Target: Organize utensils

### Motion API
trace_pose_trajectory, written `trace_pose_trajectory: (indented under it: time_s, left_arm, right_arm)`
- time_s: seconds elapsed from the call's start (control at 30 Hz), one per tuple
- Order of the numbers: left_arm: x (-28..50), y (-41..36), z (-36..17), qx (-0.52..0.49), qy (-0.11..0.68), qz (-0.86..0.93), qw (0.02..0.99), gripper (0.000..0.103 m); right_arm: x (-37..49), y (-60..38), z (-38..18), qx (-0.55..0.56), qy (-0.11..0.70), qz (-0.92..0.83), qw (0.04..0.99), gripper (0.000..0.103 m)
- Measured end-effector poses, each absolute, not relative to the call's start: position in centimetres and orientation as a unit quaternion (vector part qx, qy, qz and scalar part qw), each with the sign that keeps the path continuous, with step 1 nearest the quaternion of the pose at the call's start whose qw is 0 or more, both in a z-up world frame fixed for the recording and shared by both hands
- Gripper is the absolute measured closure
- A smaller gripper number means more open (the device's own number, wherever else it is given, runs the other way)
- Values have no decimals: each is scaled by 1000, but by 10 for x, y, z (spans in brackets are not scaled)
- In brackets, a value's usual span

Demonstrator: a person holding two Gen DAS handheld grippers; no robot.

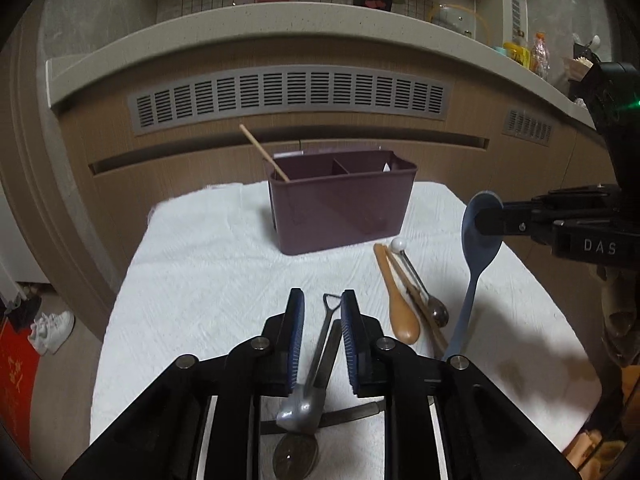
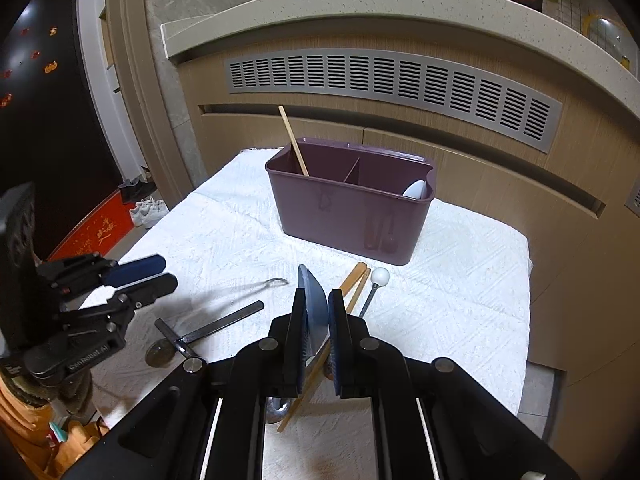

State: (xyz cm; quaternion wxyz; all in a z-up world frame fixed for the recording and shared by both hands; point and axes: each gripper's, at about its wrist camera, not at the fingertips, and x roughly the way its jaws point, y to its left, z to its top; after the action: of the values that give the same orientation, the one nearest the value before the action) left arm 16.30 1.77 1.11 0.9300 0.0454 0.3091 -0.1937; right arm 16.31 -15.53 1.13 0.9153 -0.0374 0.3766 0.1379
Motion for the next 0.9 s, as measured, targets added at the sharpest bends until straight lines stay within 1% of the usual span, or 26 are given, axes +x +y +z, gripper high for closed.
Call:
trace_pose_trajectory:
  time_s: [0.13,0.2,0.23,0.3,0.33,0.37,0.4,0.5,0.57,0.67,0.7,0.77,0.8,0.83,0.9]
  left_arm:
    - [165,18,10,49,315,-192,928,86]
    - [169,25,2,47,337,-191,921,85]
    - [170,28,-4,47,347,-189,917,83]
    - [171,35,-16,47,370,-194,907,72]
    - [170,40,-25,47,383,-197,901,61]
    - [169,42,-32,48,392,-200,897,51]
    - [168,43,-39,51,399,-202,893,49]
    - [160,42,-58,59,419,-212,881,49]
    - [157,38,-69,70,428,-213,876,45]
    - [158,33,-80,70,432,-202,876,44]
    - [161,31,-82,65,436,-198,875,44]
    - [166,30,-86,55,440,-187,877,44]
    - [167,30,-85,54,435,-184,880,44]
    - [169,29,-85,54,435,-183,880,44]
    - [170,29,-84,51,433,-183,881,48]
  right_arm:
    - [161,-156,13,-39,373,136,917,94]
    - [160,-157,12,-41,373,134,917,94]
    - [161,-158,12,-40,375,133,917,94]
    - [161,-160,9,-39,379,131,915,94]
    - [162,-160,8,-38,381,131,915,94]
    - [162,-160,6,-36,383,131,914,94]
    - [163,-161,5,-35,384,131,913,94]
    - [167,-159,2,-32,388,134,911,94]
    - [168,-157,0,-32,390,137,910,94]
    - [169,-156,-6,-34,398,141,906,93]
    - [169,-157,-11,-32,406,140,903,90]
    - [170,-162,-25,-25,423,132,896,78]
    - [170,-165,-34,-21,432,121,893,67]
    - [170,-168,-43,-18,440,109,891,60]
    - [170,-175,-60,-14,453,80,888,60]
